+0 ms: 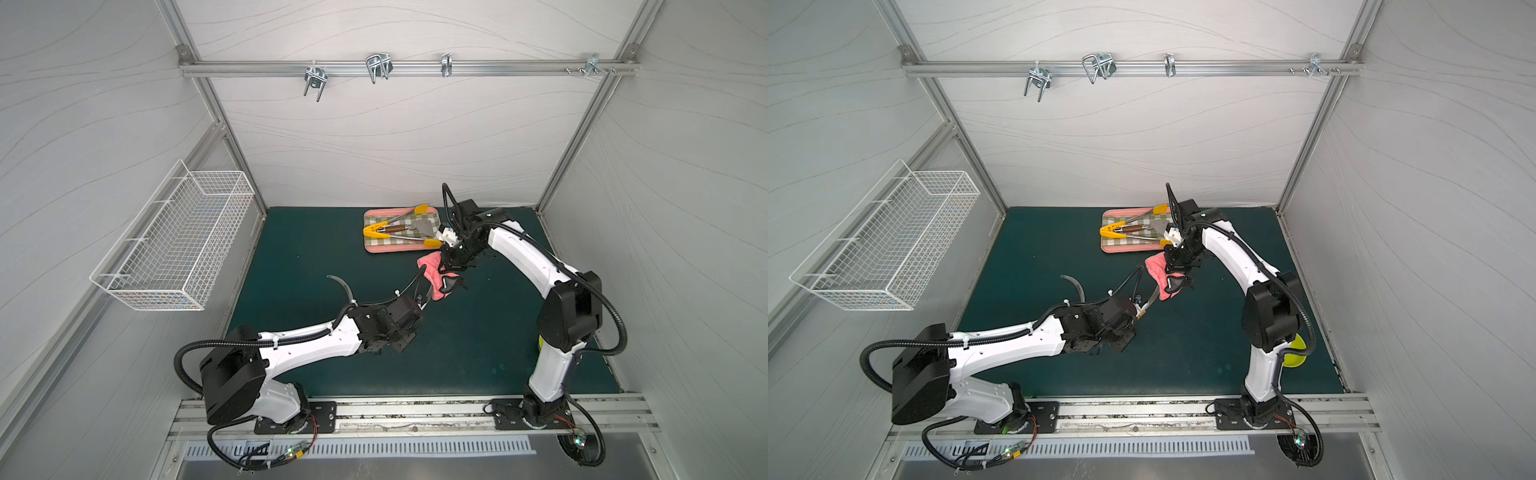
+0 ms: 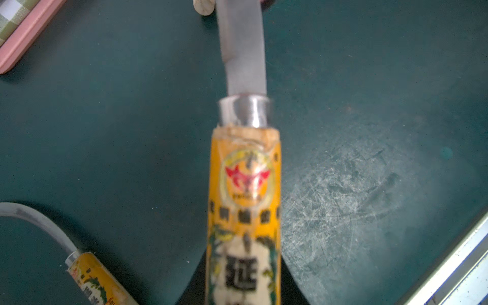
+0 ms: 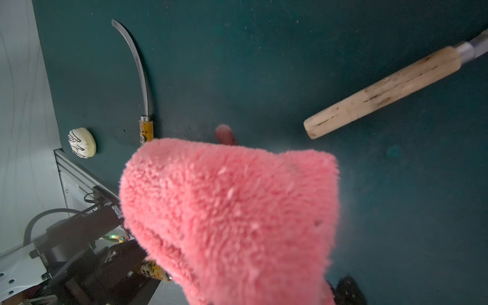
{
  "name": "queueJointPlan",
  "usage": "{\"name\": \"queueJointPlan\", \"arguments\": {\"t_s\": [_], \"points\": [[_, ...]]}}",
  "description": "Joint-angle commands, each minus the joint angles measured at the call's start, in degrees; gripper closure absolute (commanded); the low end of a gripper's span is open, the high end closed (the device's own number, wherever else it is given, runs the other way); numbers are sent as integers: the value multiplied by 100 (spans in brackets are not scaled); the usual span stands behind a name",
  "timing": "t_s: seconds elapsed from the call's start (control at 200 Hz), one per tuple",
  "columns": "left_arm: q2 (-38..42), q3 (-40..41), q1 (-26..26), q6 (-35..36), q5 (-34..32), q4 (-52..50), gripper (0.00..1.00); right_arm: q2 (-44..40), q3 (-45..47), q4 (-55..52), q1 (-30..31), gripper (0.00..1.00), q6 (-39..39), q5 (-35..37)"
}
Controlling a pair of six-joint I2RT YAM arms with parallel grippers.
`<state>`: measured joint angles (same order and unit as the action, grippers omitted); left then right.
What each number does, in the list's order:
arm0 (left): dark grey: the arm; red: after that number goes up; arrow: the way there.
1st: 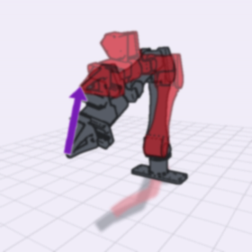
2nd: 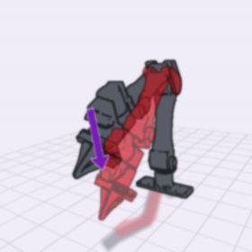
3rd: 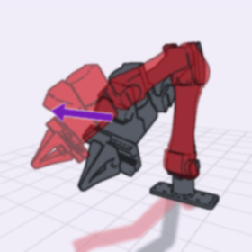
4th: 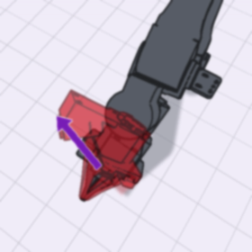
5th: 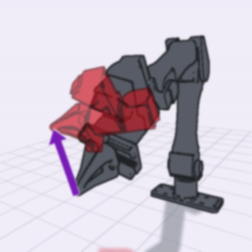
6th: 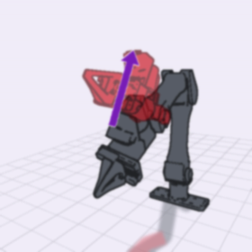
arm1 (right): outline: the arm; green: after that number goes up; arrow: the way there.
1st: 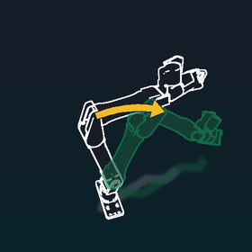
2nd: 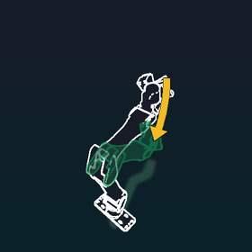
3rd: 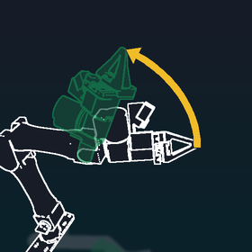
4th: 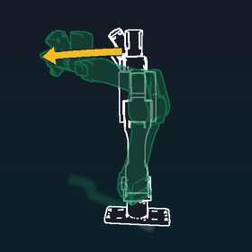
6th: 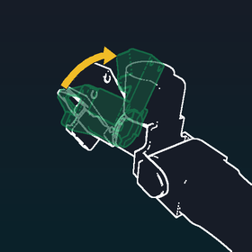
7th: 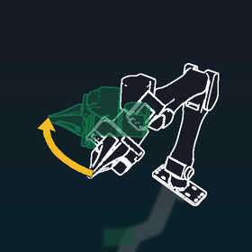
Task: Wipe small sickles with rags
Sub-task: Wipe the small sickle, then place the small sickle at the center of the board.
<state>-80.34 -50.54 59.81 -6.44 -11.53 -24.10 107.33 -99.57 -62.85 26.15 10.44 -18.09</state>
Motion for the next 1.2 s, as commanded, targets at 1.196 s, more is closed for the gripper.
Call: {"name": "queueJointPlan", "arguments": {"t_s": [1.196], "points": [[-2782, -3593, -417, 318, 1989, -352, 100, -4106, 3077, 784, -1714, 99, 435, 1504]]}}
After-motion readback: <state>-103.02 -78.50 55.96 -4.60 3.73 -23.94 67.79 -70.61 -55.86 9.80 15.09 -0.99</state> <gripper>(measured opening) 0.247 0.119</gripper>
